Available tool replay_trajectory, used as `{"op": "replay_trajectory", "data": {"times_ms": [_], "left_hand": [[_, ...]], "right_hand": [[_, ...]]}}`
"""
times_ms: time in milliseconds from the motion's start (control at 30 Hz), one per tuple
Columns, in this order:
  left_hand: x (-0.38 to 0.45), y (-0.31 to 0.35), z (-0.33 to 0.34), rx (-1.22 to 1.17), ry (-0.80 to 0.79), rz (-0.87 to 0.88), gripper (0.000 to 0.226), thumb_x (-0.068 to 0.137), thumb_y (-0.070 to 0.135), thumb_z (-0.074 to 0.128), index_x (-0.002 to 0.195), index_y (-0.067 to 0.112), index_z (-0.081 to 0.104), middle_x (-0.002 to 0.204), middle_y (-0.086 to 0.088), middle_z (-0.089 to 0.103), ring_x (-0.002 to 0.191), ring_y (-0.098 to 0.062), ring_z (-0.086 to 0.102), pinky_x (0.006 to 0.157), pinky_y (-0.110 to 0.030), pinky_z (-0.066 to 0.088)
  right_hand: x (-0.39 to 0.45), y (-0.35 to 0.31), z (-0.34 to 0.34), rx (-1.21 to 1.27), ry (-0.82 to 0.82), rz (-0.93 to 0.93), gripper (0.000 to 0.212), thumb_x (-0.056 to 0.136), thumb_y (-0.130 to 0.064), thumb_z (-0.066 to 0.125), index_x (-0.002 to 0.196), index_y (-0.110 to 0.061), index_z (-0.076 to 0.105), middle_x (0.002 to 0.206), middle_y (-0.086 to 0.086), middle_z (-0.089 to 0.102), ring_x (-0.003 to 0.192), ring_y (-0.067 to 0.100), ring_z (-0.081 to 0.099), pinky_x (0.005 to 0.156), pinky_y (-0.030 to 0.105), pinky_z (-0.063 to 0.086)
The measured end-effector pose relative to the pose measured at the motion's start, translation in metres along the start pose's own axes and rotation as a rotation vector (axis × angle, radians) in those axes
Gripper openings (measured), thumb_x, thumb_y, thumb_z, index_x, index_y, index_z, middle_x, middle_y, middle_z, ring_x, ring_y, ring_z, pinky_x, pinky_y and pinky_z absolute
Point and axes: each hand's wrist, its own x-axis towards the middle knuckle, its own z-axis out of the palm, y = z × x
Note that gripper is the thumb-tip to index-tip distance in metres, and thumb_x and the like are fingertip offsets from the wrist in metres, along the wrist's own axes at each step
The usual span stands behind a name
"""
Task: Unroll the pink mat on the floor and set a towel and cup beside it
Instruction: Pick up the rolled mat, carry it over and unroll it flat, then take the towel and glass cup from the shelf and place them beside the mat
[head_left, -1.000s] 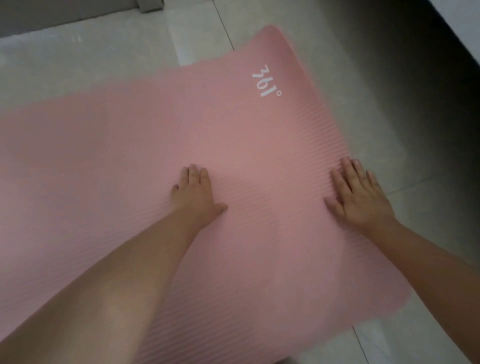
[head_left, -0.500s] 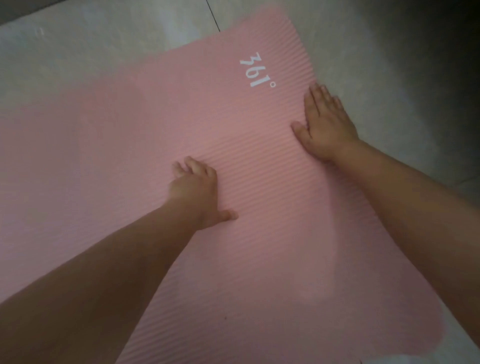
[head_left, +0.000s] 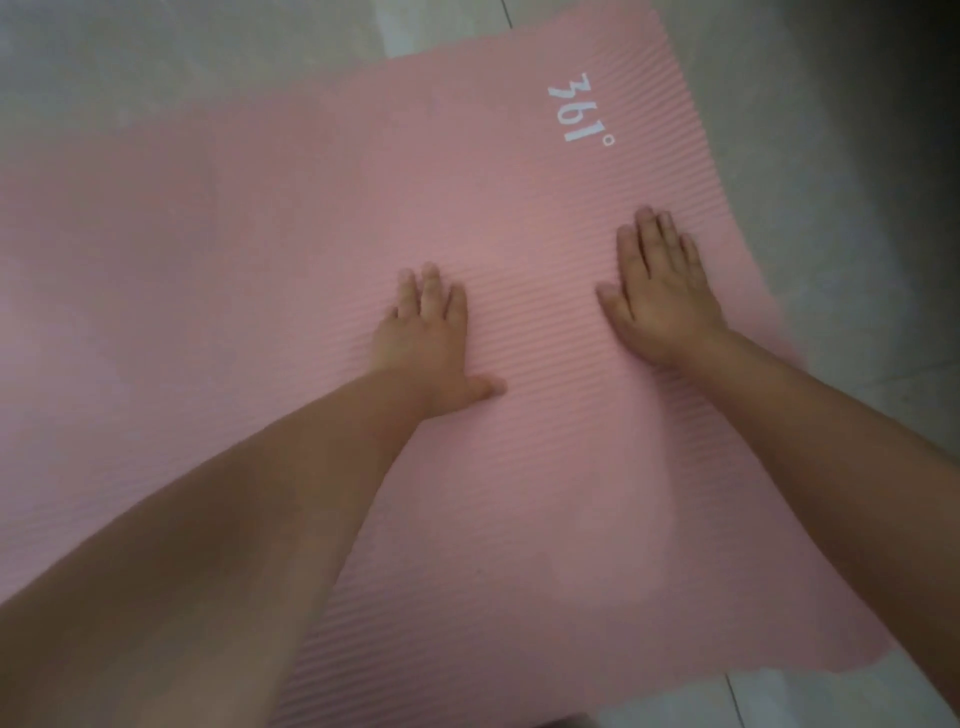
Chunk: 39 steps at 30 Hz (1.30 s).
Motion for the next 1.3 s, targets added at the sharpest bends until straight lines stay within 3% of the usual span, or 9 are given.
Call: {"op": "replay_trajectory", "data": {"times_ms": [100,200,367,500,600,867,1300], "left_hand": [[-0.013,-0.022,0.003,-0.106,0.051,0.134,0.079,0.089,0.046,0.049,0.149,0.010,0.013,0.159,-0.014,-0.001,0.147,-0.027,0.001,0.118,-0.036,0.012],[-0.042,-0.062,0.006,-0.218,0.116,0.192,0.059,0.095,0.030,0.046,0.146,0.010,0.026,0.158,-0.010,0.014,0.146,-0.022,0.015,0.117,-0.029,0.017],[-0.095,-0.136,0.002,-0.251,0.192,0.019,0.053,0.095,0.026,0.045,0.144,0.010,0.032,0.156,-0.012,0.020,0.143,-0.026,0.021,0.114,-0.038,0.027],[-0.162,-0.193,-0.013,-0.281,0.243,-0.183,0.046,0.094,0.027,0.046,0.137,0.008,0.042,0.153,-0.017,0.025,0.140,-0.031,0.026,0.107,-0.044,0.033],[-0.217,-0.228,-0.029,-0.284,0.272,-0.299,0.043,0.094,0.028,0.045,0.133,0.009,0.046,0.150,-0.017,0.029,0.136,-0.031,0.030,0.103,-0.044,0.037],[-0.398,-0.318,-0.090,-0.322,0.318,-0.579,0.041,0.093,0.027,0.045,0.130,0.011,0.048,0.145,-0.015,0.037,0.131,-0.032,0.037,0.094,-0.044,0.041],[-0.676,-0.330,-0.243,-0.449,0.347,-1.072,0.043,0.095,0.028,0.040,0.135,0.015,0.042,0.144,-0.011,0.040,0.133,-0.028,0.034,0.099,-0.041,0.037]], "right_hand": [[-0.029,-0.030,-0.004,0.044,0.007,-0.049,0.065,0.092,-0.028,0.043,0.145,-0.004,0.014,0.155,0.022,0.005,0.144,0.033,0.007,0.117,0.039,0.007],[-0.055,-0.073,-0.017,0.025,0.037,-0.120,0.066,0.087,-0.016,0.050,0.143,0.002,0.019,0.153,0.027,0.011,0.142,0.037,0.016,0.116,0.043,0.018],[-0.074,-0.152,-0.050,-0.113,0.008,-0.282,0.051,0.085,-0.009,0.047,0.133,0.007,0.036,0.150,0.026,0.025,0.137,0.038,0.029,0.110,0.047,0.030],[-0.094,-0.233,-0.085,-0.056,-0.005,-0.392,0.039,0.084,-0.011,0.052,0.121,0.001,0.050,0.139,0.018,0.047,0.118,0.037,0.052,0.085,0.044,0.046],[-0.111,-0.293,-0.118,-0.018,0.002,-0.443,0.039,0.085,-0.014,0.052,0.122,-0.003,0.049,0.136,0.011,0.051,0.115,0.035,0.052,0.080,0.041,0.045],[-0.169,-0.462,-0.230,-0.091,-0.072,-0.658,0.056,0.086,-0.020,0.048,0.139,-0.013,0.032,0.145,0.009,0.039,0.129,0.031,0.039,0.096,0.043,0.041],[-0.306,-0.640,-0.445,-0.241,-0.071,-1.142,0.056,0.088,-0.024,0.045,0.140,-0.014,0.026,0.146,0.008,0.034,0.130,0.030,0.035,0.103,0.040,0.035]]}}
